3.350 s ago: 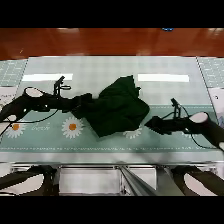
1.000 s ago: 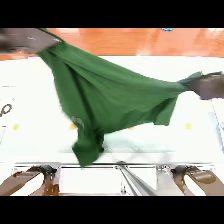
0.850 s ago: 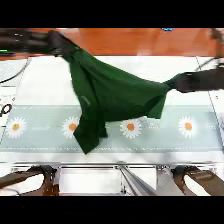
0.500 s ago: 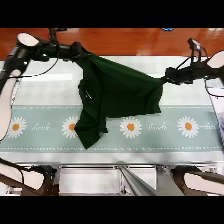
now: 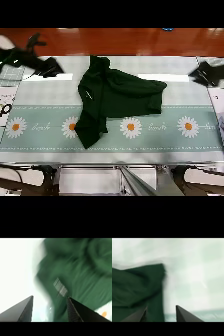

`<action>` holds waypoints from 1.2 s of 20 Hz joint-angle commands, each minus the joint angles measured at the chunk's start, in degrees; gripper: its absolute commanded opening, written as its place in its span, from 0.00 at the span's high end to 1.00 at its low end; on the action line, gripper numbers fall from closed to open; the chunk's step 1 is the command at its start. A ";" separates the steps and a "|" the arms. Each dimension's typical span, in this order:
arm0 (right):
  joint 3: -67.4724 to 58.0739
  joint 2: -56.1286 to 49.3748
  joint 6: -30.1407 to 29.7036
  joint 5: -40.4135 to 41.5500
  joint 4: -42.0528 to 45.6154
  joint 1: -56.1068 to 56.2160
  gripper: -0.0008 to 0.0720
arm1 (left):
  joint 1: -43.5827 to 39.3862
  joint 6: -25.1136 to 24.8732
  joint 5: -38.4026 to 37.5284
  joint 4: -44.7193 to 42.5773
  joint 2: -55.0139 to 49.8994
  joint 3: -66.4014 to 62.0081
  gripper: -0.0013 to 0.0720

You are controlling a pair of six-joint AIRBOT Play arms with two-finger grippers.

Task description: Fold the shirts.

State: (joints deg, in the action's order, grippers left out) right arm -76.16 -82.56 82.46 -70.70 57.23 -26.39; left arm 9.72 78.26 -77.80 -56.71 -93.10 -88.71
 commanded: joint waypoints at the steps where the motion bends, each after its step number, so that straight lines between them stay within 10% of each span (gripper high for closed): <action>1: 17.49 8.39 -3.54 1.88 0.55 -8.22 0.43 | 6.32 -0.50 -0.28 -1.01 12.39 22.45 0.29; 7: 37.27 12.92 -14.27 3.41 -8.04 -12.41 0.43 | 6.80 -9.18 5.09 12.50 18.78 50.95 0.29; 18: 37.31 12.90 -14.62 3.04 -8.87 -12.41 0.43 | -7.74 -9.05 11.41 13.44 10.88 51.60 0.29; 19: 37.31 12.87 -14.62 3.26 -8.96 -12.20 0.43 | -8.11 -9.27 11.37 13.42 10.51 51.43 0.40; 21: 37.31 12.22 -14.60 3.78 -9.09 -10.12 0.43 | -8.11 -11.06 11.30 13.44 10.58 51.04 0.95; 24: 37.31 9.40 -14.62 6.23 -12.44 -4.59 0.43 | -7.91 -11.21 10.60 13.44 10.58 49.59 0.96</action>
State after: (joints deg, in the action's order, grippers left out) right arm -38.87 -71.31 67.90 -66.35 47.53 -34.74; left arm 2.13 67.83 -66.92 -43.24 -82.13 -38.13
